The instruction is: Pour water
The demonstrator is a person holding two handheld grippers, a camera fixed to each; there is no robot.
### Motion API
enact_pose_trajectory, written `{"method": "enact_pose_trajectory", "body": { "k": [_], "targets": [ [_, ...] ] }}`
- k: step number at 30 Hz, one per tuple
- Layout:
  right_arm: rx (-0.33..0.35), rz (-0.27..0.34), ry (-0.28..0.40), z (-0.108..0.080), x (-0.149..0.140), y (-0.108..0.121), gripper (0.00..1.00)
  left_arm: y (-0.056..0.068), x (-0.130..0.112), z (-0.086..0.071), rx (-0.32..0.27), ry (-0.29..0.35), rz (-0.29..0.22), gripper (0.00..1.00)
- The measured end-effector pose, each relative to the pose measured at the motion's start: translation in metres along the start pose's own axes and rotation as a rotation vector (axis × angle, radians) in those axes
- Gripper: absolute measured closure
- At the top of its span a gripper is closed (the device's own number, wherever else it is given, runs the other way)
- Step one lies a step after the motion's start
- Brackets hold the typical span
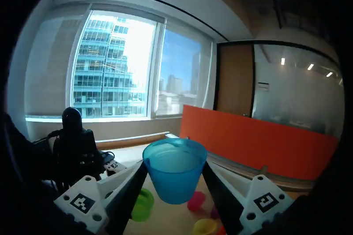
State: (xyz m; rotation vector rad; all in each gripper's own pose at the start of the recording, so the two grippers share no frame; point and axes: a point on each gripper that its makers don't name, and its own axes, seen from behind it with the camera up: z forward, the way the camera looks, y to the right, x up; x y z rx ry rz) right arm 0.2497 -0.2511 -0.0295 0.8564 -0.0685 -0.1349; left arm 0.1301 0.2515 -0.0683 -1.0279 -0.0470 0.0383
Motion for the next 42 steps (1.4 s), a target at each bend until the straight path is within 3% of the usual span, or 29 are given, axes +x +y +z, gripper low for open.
{"method": "enact_pose_trajectory", "body": {
  "k": [9,31,42],
  "targets": [
    [-0.027,-0.005,-0.006,-0.010,-0.008,0.010,0.11,-0.007,-0.002,0.000,0.015,-0.014,0.012,0.15],
    [-0.103,-0.031,-0.022,-0.049,-0.056,0.045,0.11,-0.036,-0.023,-0.010,0.081,-0.089,0.025,0.15],
    [-0.071,-0.054,-0.049,-0.058,-0.082,0.042,0.11,-0.045,-0.040,-0.009,0.097,-0.154,0.037,0.15]
  ]
}}
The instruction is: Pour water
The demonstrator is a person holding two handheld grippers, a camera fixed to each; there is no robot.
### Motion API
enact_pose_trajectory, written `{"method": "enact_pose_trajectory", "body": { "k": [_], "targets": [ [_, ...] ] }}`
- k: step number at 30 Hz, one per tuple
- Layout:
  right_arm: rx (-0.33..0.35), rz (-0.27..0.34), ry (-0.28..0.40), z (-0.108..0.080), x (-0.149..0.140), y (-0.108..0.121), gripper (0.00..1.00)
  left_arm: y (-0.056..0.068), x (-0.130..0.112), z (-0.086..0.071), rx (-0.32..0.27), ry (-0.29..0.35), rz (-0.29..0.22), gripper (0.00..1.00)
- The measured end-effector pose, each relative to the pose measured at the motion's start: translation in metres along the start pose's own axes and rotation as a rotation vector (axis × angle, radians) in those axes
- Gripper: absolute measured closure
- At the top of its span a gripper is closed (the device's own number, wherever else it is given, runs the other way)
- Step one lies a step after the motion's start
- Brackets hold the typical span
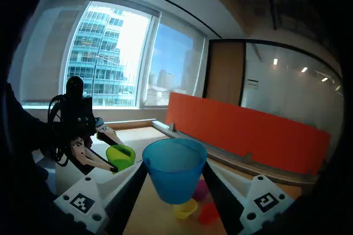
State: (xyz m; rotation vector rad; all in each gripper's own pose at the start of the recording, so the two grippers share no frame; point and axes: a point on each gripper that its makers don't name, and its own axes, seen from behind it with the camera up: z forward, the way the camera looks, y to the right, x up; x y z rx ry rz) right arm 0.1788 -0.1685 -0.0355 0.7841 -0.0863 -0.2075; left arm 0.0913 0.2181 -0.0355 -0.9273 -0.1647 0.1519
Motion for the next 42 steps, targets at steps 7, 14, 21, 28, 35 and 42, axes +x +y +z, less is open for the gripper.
{"method": "enact_pose_trajectory", "body": {
  "k": [7,14,21,28,35,42],
  "targets": [
    [0.033,0.005,-0.035,0.004,-0.022,-0.008,0.11,-0.002,-0.014,0.004,0.000,-0.053,0.008,0.15],
    [0.062,0.042,-0.051,0.008,-0.035,-0.011,0.11,-0.003,-0.030,0.009,-0.006,-0.114,0.016,0.15],
    [0.097,0.068,-0.084,0.010,-0.053,-0.016,0.11,-0.004,-0.044,0.014,-0.015,-0.167,0.022,0.15],
    [0.125,0.086,-0.115,0.012,-0.070,-0.019,0.11,-0.001,-0.063,0.018,-0.026,-0.213,0.023,0.15],
    [0.141,0.089,-0.155,0.015,-0.090,-0.020,0.10,-0.001,-0.077,0.022,-0.038,-0.252,0.013,0.15],
    [0.163,0.088,-0.199,0.019,-0.108,-0.022,0.10,-0.002,-0.091,0.023,-0.052,-0.300,0.007,0.15]
  ]
}}
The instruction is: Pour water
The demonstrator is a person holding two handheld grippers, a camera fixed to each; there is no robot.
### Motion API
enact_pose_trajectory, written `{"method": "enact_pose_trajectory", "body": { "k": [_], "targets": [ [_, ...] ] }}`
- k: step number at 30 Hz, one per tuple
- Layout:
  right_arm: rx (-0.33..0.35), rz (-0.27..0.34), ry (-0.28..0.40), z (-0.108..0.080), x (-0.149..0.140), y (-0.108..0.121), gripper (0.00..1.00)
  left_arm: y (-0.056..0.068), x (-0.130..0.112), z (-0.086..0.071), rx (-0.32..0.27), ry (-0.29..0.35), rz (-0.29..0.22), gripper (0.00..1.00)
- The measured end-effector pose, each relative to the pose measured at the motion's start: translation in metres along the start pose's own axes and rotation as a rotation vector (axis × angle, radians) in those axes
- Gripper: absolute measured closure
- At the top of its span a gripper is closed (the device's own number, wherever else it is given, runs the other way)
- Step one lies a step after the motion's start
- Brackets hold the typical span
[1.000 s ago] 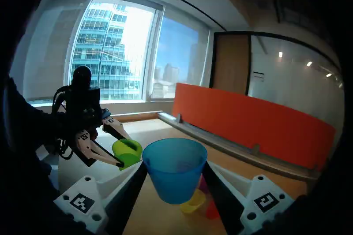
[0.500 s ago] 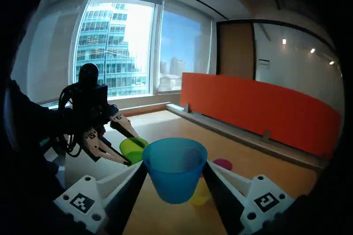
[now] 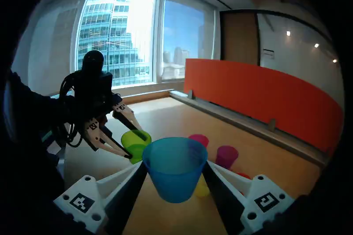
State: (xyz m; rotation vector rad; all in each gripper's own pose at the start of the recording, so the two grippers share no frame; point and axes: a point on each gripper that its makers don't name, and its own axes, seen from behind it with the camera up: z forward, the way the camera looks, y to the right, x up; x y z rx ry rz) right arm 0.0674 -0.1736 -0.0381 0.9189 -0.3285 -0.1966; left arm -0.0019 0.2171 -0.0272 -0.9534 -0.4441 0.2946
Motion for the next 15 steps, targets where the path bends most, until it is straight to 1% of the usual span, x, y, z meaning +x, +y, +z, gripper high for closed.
{"method": "enact_pose_trajectory", "body": {
  "k": [5,15],
  "targets": [
    [0.019,-0.002,-0.042,0.007,-0.016,-0.002,0.10,0.000,-0.009,0.003,-0.012,-0.029,-0.003,0.15],
    [0.046,0.004,-0.126,0.021,-0.046,-0.005,0.10,-0.005,-0.021,0.009,-0.025,-0.071,-0.015,0.15]
  ]
}}
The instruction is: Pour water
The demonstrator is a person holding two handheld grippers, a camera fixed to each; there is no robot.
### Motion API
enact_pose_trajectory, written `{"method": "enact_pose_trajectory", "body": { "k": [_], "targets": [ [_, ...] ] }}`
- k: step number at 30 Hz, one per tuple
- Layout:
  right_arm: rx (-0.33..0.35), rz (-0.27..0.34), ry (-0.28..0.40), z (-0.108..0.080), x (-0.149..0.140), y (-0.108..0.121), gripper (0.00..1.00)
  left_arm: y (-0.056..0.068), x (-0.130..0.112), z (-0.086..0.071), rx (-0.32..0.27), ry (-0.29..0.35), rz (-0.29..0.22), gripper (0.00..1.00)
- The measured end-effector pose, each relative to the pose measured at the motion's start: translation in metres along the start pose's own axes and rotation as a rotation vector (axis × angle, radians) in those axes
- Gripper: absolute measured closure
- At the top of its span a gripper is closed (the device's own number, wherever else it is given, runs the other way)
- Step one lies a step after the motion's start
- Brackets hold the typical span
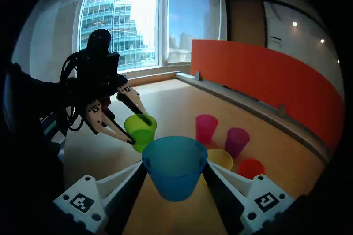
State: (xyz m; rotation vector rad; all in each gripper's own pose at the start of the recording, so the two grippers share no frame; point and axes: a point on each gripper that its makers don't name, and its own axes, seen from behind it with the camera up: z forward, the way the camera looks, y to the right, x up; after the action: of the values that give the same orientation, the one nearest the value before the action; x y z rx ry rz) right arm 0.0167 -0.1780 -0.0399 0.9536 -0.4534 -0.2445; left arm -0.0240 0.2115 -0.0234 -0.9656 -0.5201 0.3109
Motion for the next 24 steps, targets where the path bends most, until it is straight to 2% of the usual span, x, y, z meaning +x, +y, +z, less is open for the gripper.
{"method": "enact_pose_trajectory", "body": {
  "k": [12,24],
  "targets": [
    [0.019,-0.016,-0.076,0.017,-0.027,-0.002,0.11,-0.002,-0.011,0.012,-0.014,-0.051,0.008,0.15],
    [0.031,-0.030,-0.111,0.030,-0.044,-0.005,0.10,-0.005,-0.024,0.024,-0.024,-0.075,-0.019,0.15]
  ]
}}
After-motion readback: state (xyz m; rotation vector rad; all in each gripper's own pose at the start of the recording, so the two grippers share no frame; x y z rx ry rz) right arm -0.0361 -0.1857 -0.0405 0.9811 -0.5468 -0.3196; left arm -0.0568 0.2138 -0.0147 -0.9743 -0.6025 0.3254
